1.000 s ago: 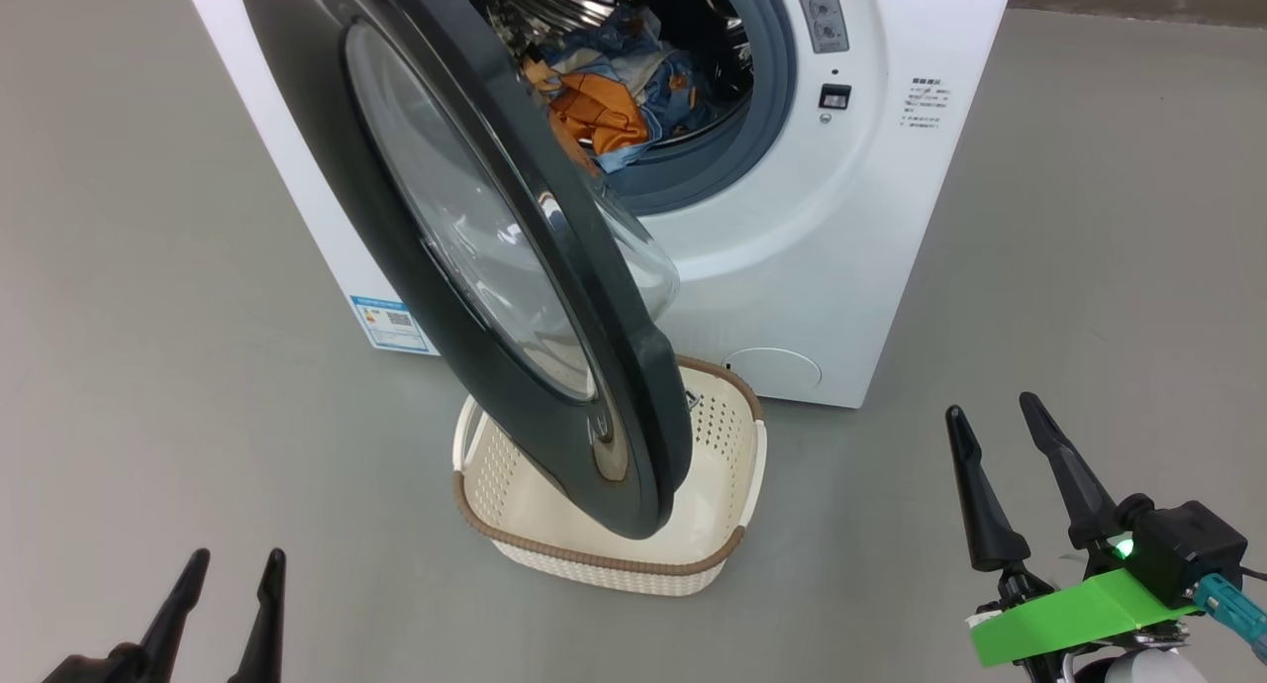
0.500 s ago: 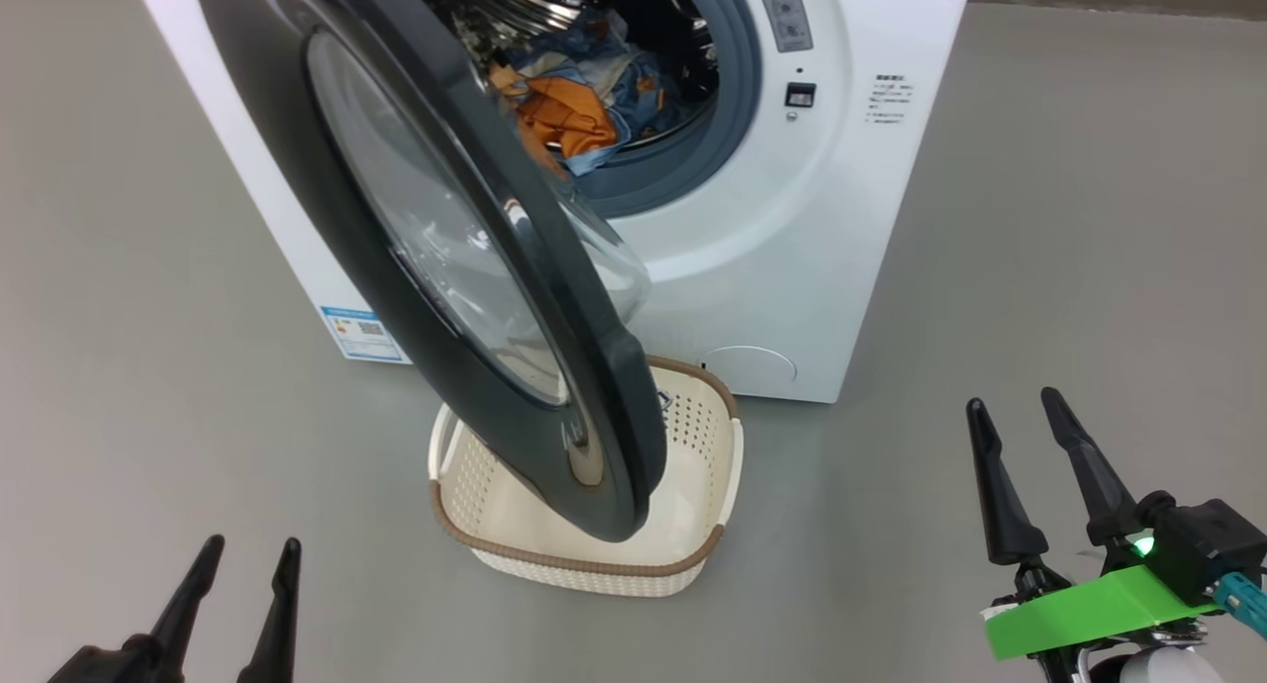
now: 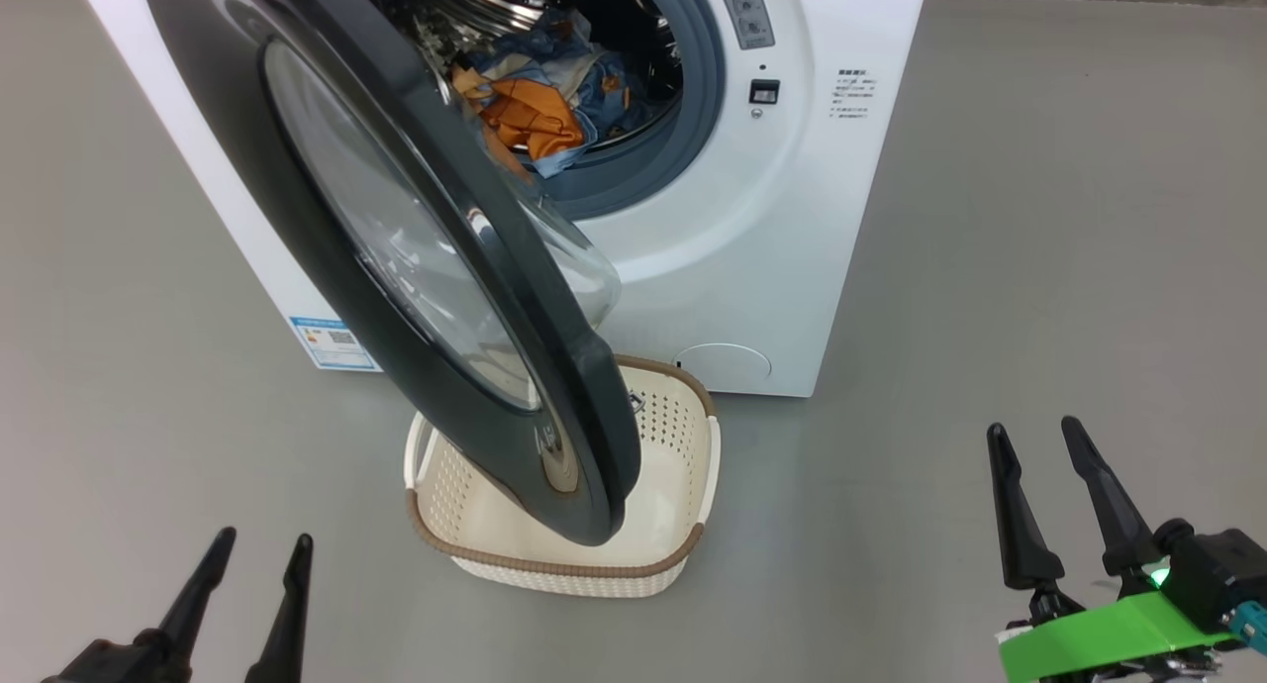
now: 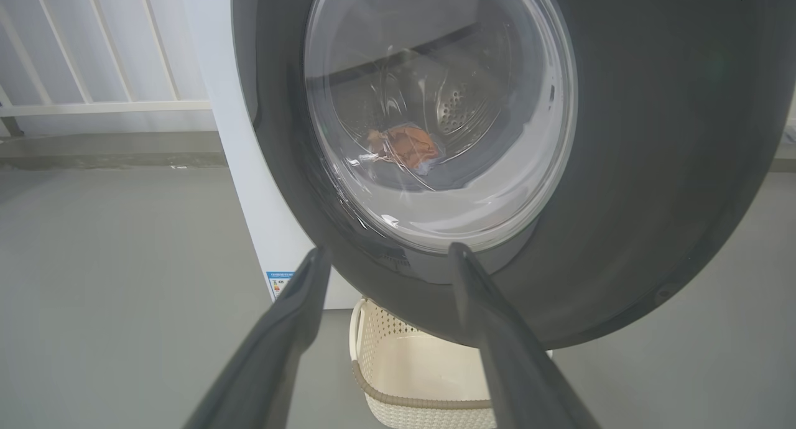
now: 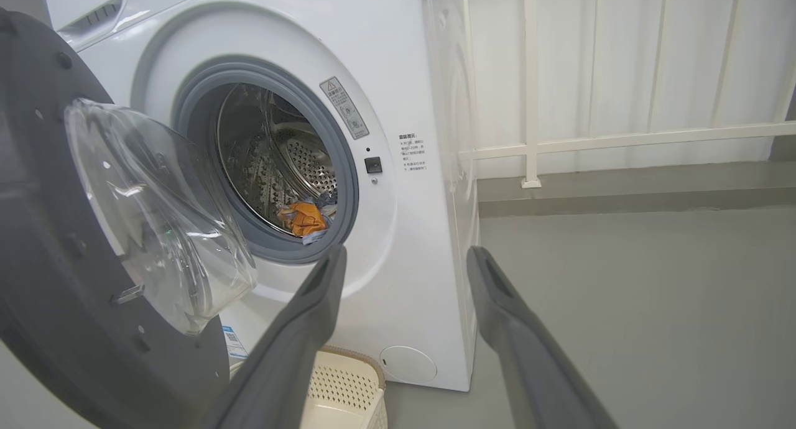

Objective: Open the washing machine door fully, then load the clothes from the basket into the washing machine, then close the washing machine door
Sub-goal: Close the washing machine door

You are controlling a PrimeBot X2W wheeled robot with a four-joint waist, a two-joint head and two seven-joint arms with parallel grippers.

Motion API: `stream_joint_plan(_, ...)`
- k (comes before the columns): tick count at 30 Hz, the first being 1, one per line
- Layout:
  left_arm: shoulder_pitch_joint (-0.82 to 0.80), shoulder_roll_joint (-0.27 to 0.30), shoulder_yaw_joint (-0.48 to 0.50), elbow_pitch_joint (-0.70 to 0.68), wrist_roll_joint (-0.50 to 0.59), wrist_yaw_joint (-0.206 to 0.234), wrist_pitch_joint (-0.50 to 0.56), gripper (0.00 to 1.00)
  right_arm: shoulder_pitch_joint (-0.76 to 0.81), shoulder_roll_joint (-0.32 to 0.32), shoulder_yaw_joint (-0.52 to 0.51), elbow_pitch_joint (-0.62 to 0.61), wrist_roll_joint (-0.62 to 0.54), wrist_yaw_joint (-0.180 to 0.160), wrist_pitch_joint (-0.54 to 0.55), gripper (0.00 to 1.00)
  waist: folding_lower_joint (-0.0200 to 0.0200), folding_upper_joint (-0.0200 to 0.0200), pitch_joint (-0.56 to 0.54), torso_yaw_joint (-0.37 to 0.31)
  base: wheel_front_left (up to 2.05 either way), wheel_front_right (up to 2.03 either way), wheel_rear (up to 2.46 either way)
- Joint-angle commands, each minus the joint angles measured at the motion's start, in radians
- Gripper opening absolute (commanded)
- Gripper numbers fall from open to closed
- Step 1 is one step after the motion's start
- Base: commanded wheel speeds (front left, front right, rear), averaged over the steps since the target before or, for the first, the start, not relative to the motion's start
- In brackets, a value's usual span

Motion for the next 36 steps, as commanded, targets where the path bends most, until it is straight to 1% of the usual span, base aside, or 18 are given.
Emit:
stream_joint_plan(1, -0.038, 0.031, 0.029, -0.03, 0.003, 0.001, -0.009, 1.0, 0.004, -0.008, 0.013, -0.027, -0.008, 0.005, -0.008, 1.0, 0.0, 0.0, 0.0, -0.004, 0.0, 0.0, 0.0)
stream_joint_plan(17, -0.047, 0.038, 0.01, -0.035, -0.007, 0.001, -0.009, 1.0, -0.002, 0.0, 0.004, -0.025, -0.013, 0.005, -0.008, 1.0, 0.0, 0.0, -0.002, -0.011, 0.0, 0.0, 0.0)
stream_joint_plan(18, -0.047, 0.035, 0.008, -0.038, -0.007, 0.001, -0.009, 1.0, -0.008, 0.001, 0.004, -0.022, -0.018, 0.005, -0.008, 0.59, 0.0, 0.0, -0.002, -0.008, 0.0, 0.0, 0.0)
stream_joint_plan(19, -0.046, 0.033, 0.007, -0.04, -0.008, 0.001, -0.009, 1.0, -0.013, 0.001, 0.005, -0.02, -0.019, 0.005, -0.008, 0.43, 0.0, 0.0, -0.003, -0.007, 0.0, 0.0, 0.0)
stream_joint_plan(21, -0.045, 0.028, 0.006, -0.043, -0.009, 0.001, -0.009, 1.0, -0.023, 0.004, 0.005, -0.015, -0.021, 0.005, -0.008, 0.04, 0.0, 0.0, -0.003, -0.002, 0.0, 0.0, 0.0)
stream_joint_plan(22, -0.044, 0.024, 0.007, -0.044, -0.01, 0.001, -0.009, 1.0, -0.031, 0.006, 0.003, -0.015, -0.02, 0.005, -0.008, 0.0, 0.0, 0.0, -0.004, 0.002, 0.0, 0.0, 0.0)
stream_joint_plan(28, -0.04, 0.011, 0.007, -0.052, -0.009, 0.001, -0.009, 1.0, -0.101, 0.007, 0.034, -0.025, -0.021, 0.005, -0.008, 0.0, 0.0, 0.0, -0.008, 0.029, 0.0, 0.0, 0.0)
stream_joint_plan(36, -0.021, -0.002, 0.021, -0.064, 0.001, 0.001, -0.009, 1.0, -0.23, 0.0, 0.113, -0.097, -0.025, 0.005, -0.008, 0.0, 0.0, 0.0, -0.03, 0.076, 0.0, 0.0, 0.0)
